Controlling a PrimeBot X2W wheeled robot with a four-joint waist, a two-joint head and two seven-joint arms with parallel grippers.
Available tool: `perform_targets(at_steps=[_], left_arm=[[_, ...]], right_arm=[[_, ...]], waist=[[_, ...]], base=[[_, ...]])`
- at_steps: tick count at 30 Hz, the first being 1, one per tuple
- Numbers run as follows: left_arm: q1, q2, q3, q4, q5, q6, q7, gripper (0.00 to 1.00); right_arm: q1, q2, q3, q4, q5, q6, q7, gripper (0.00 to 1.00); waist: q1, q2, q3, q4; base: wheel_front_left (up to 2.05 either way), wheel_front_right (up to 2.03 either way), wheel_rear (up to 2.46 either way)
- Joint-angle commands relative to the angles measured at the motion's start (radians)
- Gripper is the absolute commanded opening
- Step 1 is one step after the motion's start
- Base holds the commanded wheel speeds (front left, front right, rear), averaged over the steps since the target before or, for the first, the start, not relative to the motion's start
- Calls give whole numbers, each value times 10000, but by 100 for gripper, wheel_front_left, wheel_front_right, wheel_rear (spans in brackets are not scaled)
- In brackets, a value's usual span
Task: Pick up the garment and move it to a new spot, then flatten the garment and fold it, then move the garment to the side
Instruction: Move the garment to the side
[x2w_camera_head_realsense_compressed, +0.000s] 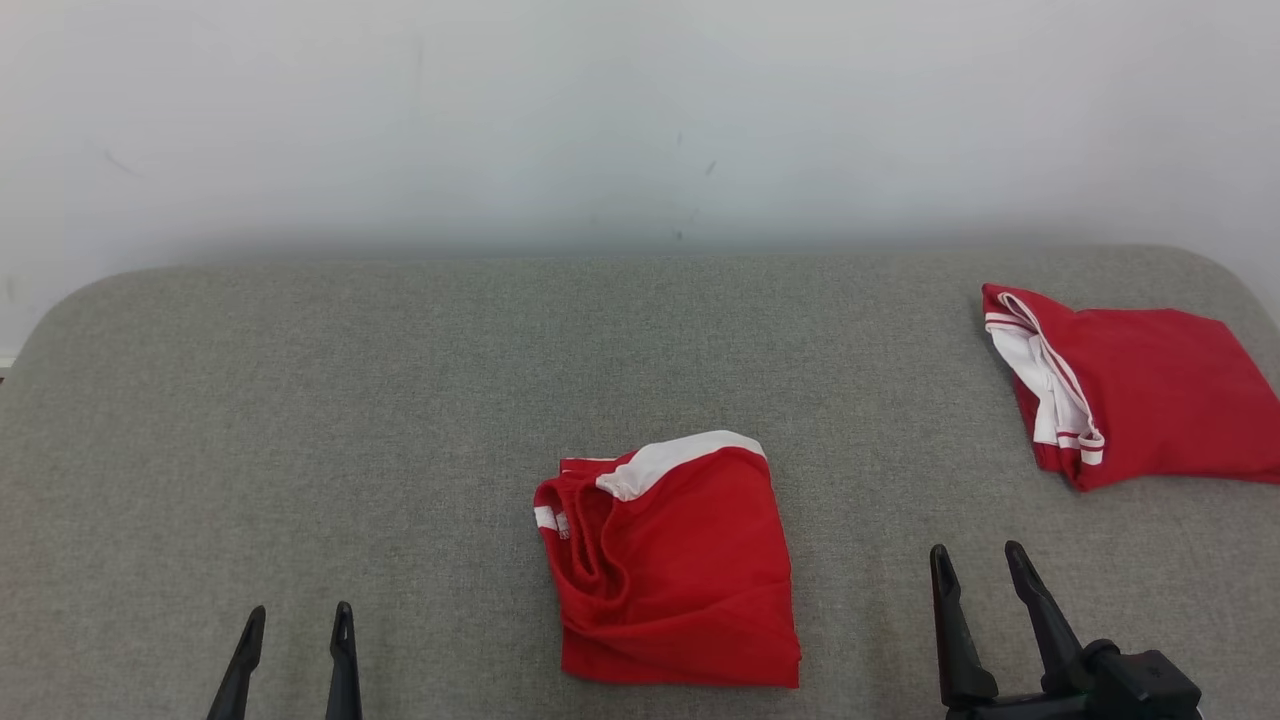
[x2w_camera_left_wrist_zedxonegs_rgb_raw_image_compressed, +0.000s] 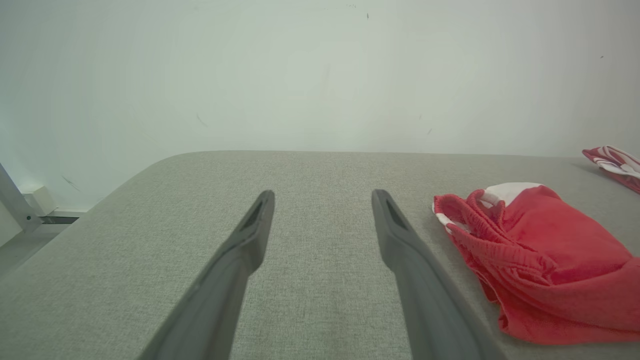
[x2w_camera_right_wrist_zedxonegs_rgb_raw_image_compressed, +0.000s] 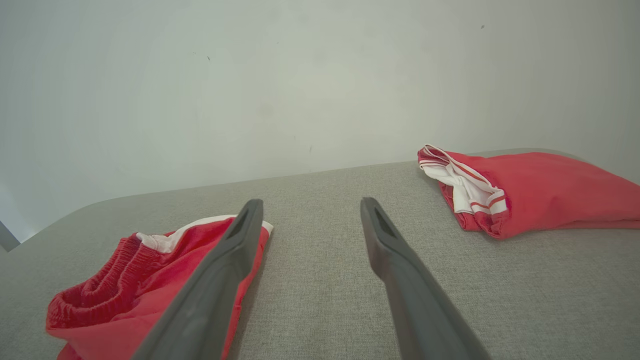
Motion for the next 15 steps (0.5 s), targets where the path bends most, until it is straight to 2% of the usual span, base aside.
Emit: perform_targets(at_steps=[1,15], left_arm=[[26,-12,28,26,73,-13,-30,100],[9,-12,17,81,11,-14,-30,100]], right_arm=[[18,22,11,21,-35,-26,-38,100],[1,22,-24,79,-61,-26,-38,100]], waist=[[0,0,-1,-5],[0,0,-74,-1]], base=[[0,0,0],[0,0,0]])
